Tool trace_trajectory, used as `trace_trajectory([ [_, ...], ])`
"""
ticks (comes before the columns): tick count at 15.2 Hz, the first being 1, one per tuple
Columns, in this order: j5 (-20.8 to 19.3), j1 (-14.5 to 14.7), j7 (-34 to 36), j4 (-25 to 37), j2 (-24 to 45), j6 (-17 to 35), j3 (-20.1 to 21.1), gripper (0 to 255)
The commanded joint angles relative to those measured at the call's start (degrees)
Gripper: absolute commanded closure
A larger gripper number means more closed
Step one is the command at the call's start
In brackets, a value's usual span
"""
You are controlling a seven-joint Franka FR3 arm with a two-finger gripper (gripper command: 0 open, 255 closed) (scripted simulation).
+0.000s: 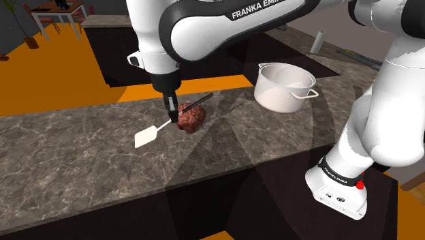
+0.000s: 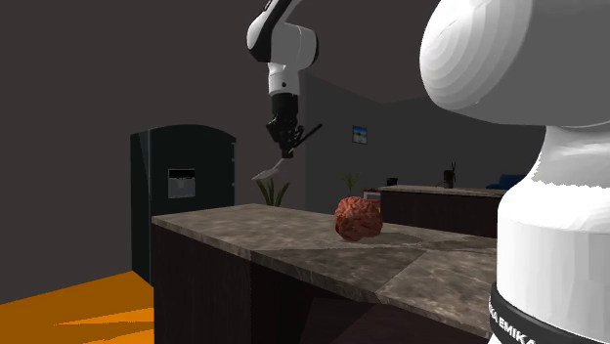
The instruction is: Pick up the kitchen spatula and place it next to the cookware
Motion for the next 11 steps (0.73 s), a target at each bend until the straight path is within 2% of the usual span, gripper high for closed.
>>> trace_trajectory([
  [1, 0.14, -0.02, -0.17, 1.28, -0.27, -1.56, 0.03, 255],
  [2, 0.20, -0.02, -0.22, 1.77, -0.38, -2.15, 0.05, 255],
  [11, 5.01, -5.99, -11.13, -18.85, -17.33, 2.70, -3.77, 255],
])
